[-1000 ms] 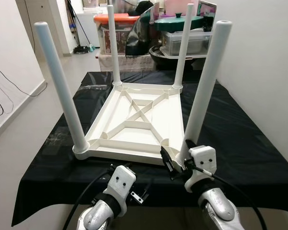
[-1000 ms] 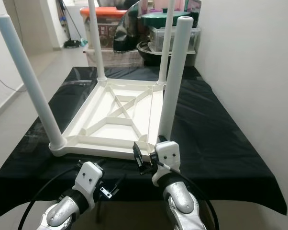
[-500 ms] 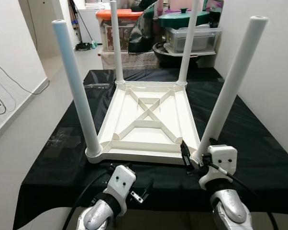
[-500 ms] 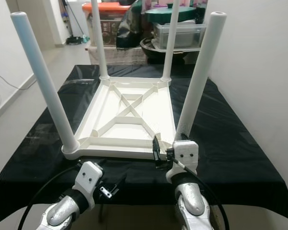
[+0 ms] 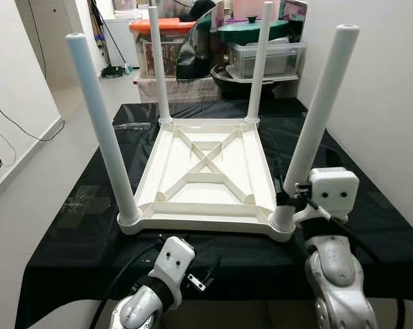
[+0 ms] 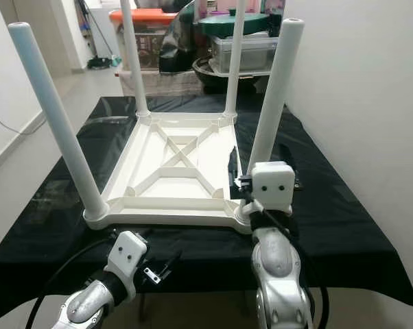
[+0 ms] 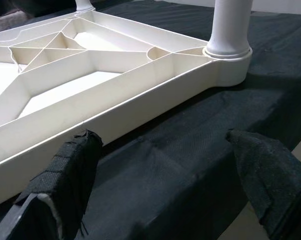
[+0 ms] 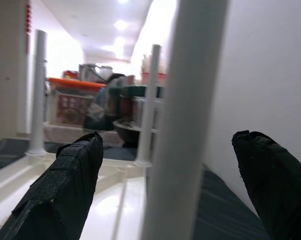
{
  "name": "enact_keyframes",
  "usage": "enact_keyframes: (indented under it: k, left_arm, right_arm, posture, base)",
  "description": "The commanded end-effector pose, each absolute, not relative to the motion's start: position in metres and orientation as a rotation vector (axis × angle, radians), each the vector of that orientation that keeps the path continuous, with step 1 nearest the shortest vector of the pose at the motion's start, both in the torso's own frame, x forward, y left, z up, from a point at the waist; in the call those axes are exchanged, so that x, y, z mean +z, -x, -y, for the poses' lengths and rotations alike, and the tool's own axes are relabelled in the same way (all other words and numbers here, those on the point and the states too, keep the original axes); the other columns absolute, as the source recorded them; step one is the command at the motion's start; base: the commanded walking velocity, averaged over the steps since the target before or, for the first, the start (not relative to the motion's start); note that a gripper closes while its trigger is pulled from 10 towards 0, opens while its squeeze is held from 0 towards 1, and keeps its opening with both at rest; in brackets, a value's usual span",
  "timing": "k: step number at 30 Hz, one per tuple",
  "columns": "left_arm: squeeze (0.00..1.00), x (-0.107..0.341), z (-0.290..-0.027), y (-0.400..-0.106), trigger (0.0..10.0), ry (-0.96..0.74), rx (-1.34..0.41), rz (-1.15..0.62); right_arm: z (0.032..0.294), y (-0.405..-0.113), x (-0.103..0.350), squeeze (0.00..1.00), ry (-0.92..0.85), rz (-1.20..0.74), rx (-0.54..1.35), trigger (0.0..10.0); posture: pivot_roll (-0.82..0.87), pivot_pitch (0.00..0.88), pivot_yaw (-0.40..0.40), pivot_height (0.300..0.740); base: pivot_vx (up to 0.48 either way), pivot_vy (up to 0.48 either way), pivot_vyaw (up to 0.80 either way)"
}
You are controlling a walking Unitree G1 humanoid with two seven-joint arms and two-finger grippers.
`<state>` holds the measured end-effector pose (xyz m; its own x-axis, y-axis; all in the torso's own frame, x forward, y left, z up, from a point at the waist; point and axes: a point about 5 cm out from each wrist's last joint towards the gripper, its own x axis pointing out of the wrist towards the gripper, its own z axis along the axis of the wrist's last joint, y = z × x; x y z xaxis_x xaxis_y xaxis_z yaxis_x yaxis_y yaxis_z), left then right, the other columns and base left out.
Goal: Building children table
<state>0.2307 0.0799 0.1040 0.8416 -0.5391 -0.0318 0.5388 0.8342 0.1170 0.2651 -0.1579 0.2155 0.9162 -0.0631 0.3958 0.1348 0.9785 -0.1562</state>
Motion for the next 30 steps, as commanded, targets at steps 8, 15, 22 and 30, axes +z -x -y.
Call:
enact_keyframes:
  k: [8, 15, 22, 30]
  left_arm:
    - [0.0, 0.101, -0.081, -0.23, 10.0, -0.12, -0.569, -0.017]
    - [0.0, 0.102, -0.081, -0.229, 10.0, -0.118, -0.565, -0.016]
    - [0.0, 0.103, -0.082, -0.228, 10.0, -0.117, -0.566, -0.016]
    - [0.0, 0.105, -0.085, -0.221, 10.0, -0.117, -0.575, -0.024]
  right_arm:
    - [0.16, -0.297, 0.201, 0.0, 0.072, 0.266, -0.104, 10.0]
    - [0.167, -0.319, 0.191, 0.0, -0.077, 0.146, -0.087, 7.8]
    - [0.173, -0.332, 0.189, 0.0, -0.185, 0.089, -0.075, 0.0]
    - [0.183, -0.367, 0.195, 0.0, -0.499, -0.013, -0.019, 0.0]
  posture:
    - [0.08, 0.0, -0.02, 0.74]
    - [0.09, 0.0, -0.025, 0.74]
    - [0.09, 0.0, -0.02, 0.74]
    - [0.12, 0.0, -0.007, 0.74]
  base:
    - [0.0, 0.0, 0.0]
    - [0.0, 0.0, 0.0]
    - [0.0, 0.0, 0.0]
    - [0.0, 0.0, 0.0]
